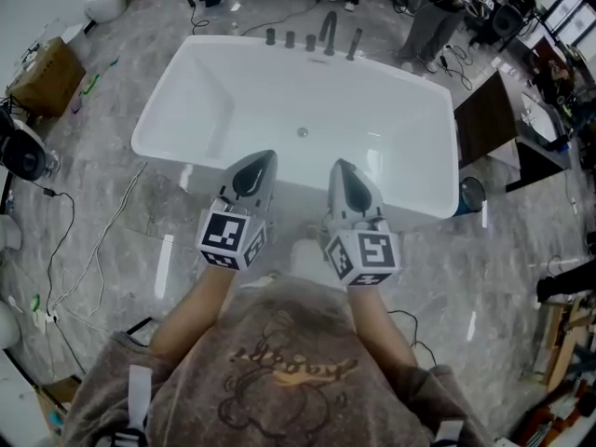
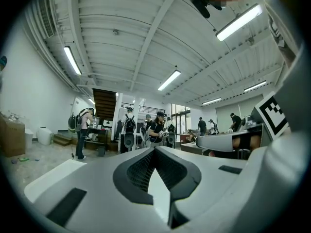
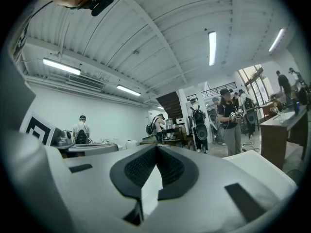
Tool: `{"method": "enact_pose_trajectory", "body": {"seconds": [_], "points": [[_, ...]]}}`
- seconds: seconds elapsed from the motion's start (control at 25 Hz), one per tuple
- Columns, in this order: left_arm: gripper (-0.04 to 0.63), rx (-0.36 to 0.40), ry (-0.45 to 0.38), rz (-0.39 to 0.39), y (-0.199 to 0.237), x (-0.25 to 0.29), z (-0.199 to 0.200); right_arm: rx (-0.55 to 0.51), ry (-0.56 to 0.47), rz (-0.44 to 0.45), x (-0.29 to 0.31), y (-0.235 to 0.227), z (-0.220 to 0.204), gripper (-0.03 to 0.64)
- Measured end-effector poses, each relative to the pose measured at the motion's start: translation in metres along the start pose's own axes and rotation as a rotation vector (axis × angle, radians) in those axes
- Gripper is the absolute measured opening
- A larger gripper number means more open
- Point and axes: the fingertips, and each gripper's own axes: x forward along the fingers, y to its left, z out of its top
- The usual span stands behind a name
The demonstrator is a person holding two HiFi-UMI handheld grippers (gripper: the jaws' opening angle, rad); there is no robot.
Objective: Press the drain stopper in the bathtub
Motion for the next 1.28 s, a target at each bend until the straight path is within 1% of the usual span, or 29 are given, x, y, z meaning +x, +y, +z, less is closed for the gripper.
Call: {"method": "enact_pose_trajectory", "body": {"seconds": [0.28, 0.52, 0.68, 0.96, 1.28], "points": [[0.008, 0.001, -0.014, 0.005, 0.016, 0.046, 0.001, 0.000, -0.006, 0.001, 0.038, -0.028, 0.000, 0.002], [0.006, 0.005, -0.026, 0.016, 0.045, 0.095, 0.009, -0.014, -0.006, 0.017, 0.095, -0.047, 0.008, 0.002], [0.006, 0.003, -0.026, 0.022, 0.057, 0.139, 0.013, -0.029, -0.003, 0.030, 0.138, -0.069, 0.016, 0.002], [0.008, 0.009, -0.031, 0.064, 0.084, 0.207, 0.024, -0.062, 0.006, 0.090, 0.208, -0.100, 0.031, 0.002], [0.006, 0.033, -0.040, 0.132, 0.122, 0.263, 0.029, -0.062, 0.012, 0.170, 0.275, -0.120, 0.037, 0.002]]}}
